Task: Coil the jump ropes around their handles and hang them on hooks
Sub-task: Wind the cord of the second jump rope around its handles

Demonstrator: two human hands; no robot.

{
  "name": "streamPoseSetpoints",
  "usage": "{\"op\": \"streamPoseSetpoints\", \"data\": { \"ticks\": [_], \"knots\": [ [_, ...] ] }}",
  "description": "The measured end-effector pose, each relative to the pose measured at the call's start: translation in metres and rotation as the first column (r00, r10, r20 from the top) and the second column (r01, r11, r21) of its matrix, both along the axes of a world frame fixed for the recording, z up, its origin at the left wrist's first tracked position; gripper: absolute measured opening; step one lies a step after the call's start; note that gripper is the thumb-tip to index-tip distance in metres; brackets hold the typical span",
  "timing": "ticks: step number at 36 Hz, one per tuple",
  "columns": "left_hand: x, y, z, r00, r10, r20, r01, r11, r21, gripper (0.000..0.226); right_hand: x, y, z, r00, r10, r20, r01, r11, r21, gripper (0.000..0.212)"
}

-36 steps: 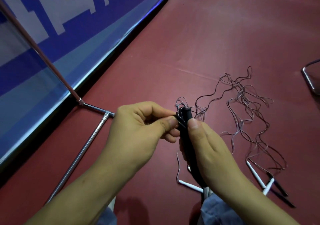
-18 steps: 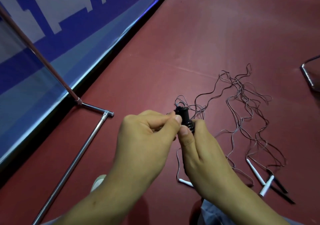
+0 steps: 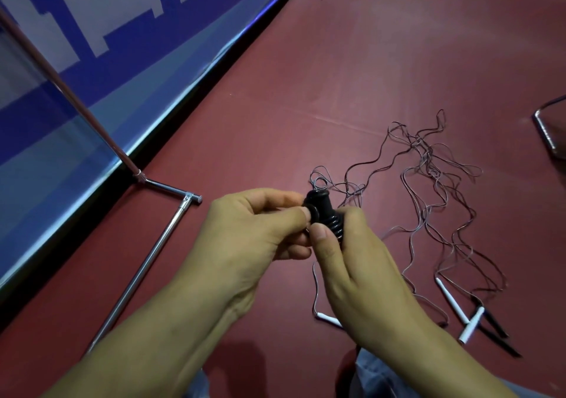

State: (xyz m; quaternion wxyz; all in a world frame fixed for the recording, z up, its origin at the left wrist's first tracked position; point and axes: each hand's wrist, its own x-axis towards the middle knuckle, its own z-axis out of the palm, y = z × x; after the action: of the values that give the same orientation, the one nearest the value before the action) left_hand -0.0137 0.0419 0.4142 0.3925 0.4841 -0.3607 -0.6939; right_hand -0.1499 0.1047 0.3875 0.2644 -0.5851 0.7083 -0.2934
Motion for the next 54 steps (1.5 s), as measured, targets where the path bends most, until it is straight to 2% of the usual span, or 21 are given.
{"op": "streamPoseSetpoints", "data": {
  "ticks": [6,11,18,23,27,31,33,36,38,41,43,46,51,54],
  "knots": [
    [0.002,-0.002,0.001,0.998,-0.021,0.059,0.022,1.0,-0.019,0.009,0.001,-0.001,0.002,0.997,0.026,-0.077,-0.025,1.0,0.01,0.048],
    [0.007,-0.005,0.001,0.997,-0.071,0.003,0.071,0.997,-0.025,0.007,0.001,-0.001,0.004,0.998,0.027,-0.062,-0.026,1.0,0.011,0.046],
    [0.004,-0.003,-0.001,0.995,-0.096,0.021,0.096,0.995,0.002,0.01,-0.001,0.001,-0.005,1.0,0.022,-0.016,-0.022,1.0,0.018,0.049],
    [0.0,0.003,-0.005,0.99,-0.059,0.127,0.075,0.989,-0.124,0.009,-0.003,-0.001,-0.007,1.0,0.018,-0.019,-0.018,1.0,0.0,0.049],
    [0.001,0.005,-0.002,0.996,0.011,0.092,0.011,0.971,-0.238,0.011,-0.005,-0.005,-0.006,0.99,-0.009,0.143,0.008,1.0,0.006,0.041],
    [0.003,0.007,0.001,1.0,-0.023,-0.013,0.019,0.975,-0.221,0.006,-0.004,-0.008,-0.004,0.947,-0.035,0.321,0.029,0.999,0.023,0.039],
    [0.004,0.007,0.002,1.0,-0.027,0.012,0.029,0.969,-0.245,0.006,-0.004,-0.009,0.002,0.93,-0.035,0.367,0.022,0.999,0.039,0.036],
    [0.006,0.006,0.004,0.981,-0.014,0.192,0.089,0.918,-0.386,0.005,-0.004,-0.009,0.008,0.868,-0.054,0.494,0.013,0.996,0.086,0.038],
    [0.006,0.007,0.004,0.949,0.018,0.316,0.137,0.877,-0.46,0.009,-0.005,-0.009,0.007,0.866,-0.036,0.499,-0.014,0.995,0.096,0.05],
    [0.008,0.007,0.005,0.942,0.012,0.335,0.162,0.858,-0.488,0.013,-0.006,-0.009,0.006,0.871,-0.009,0.491,-0.041,0.995,0.092,0.057],
    [0.01,0.004,0.005,0.939,-0.025,0.344,0.212,0.829,-0.518,0.013,-0.007,-0.01,0.005,0.854,-0.007,0.52,-0.048,0.995,0.092,0.054],
    [0.019,-0.003,0.006,0.905,-0.088,0.417,0.337,0.746,-0.574,0.011,-0.008,-0.01,0.006,0.799,-0.016,0.601,-0.069,0.991,0.119,0.051],
    [0.035,-0.017,-0.001,0.817,-0.106,0.566,0.517,0.567,-0.641,0.008,-0.009,-0.01,0.011,0.706,-0.101,0.701,-0.096,0.967,0.237,0.068],
    [0.037,-0.02,-0.001,0.812,-0.146,0.565,0.546,0.531,-0.648,0.008,-0.007,-0.009,0.013,0.646,-0.152,0.748,-0.115,0.949,0.292,0.07]
  ]
}}
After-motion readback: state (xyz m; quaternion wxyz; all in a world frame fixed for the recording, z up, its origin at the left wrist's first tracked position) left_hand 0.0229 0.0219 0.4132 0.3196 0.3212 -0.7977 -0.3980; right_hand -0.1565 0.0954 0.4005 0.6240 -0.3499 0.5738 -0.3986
